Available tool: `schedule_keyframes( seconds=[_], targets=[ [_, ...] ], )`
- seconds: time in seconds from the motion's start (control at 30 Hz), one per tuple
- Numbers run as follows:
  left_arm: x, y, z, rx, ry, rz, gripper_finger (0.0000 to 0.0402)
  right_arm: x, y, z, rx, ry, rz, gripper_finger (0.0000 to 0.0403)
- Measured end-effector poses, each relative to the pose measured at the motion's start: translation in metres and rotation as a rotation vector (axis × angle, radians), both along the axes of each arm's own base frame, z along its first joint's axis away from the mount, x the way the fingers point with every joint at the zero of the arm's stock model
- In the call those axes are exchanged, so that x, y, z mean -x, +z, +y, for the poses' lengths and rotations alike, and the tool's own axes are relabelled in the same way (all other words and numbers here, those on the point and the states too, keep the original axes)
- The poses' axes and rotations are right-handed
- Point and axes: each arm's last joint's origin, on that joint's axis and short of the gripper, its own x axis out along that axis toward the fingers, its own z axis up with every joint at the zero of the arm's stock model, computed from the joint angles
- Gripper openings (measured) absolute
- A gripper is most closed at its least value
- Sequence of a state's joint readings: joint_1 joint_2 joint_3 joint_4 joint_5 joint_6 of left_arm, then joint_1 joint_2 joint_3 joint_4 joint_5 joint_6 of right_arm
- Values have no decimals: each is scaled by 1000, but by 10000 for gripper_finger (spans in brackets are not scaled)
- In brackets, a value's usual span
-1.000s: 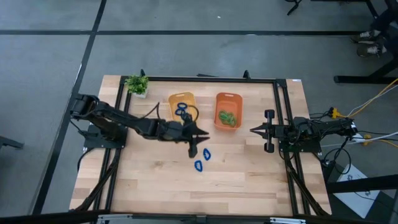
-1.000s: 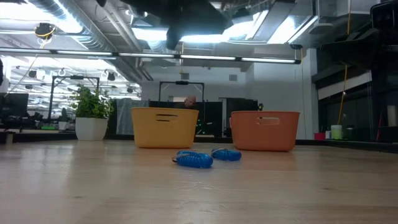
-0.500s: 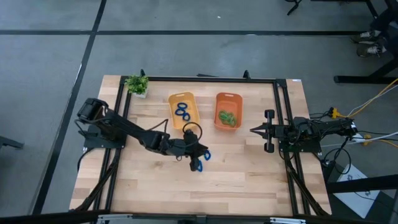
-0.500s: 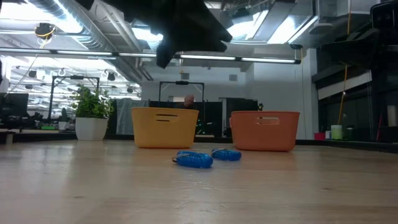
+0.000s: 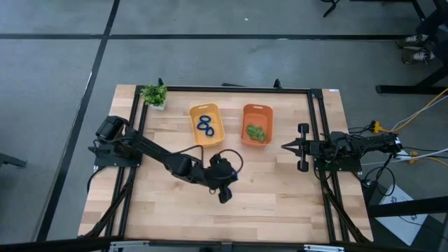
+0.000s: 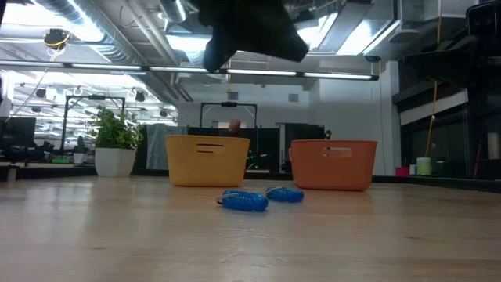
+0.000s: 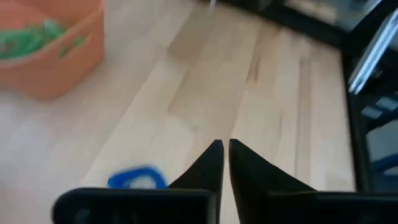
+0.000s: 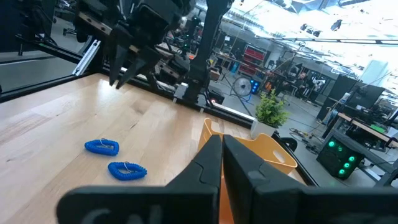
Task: Sort spring keychains
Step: Put the blue spring keychain into the yellow bin
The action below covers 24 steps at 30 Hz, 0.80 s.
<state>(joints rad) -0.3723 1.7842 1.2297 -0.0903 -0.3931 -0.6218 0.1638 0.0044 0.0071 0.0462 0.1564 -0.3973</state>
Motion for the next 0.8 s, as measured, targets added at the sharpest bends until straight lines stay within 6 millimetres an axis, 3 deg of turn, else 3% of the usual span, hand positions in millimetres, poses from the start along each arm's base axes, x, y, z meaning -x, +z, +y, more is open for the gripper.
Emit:
schedule_keyframes(
  seconds=[0.2, 0.5, 0.8],
  targets=[
    [-8, 0, -6, -23, -5, 79, 3, 0, 0, 0, 0, 0, -1, 16],
    [-13, -21, -11, 16, -78, 181, 2, 0, 0, 0, -1, 0, -1, 16],
    [-8, -29, 1, 111, 1, 308, 8, 0, 0, 0, 0, 0, -1, 16]
  ],
)
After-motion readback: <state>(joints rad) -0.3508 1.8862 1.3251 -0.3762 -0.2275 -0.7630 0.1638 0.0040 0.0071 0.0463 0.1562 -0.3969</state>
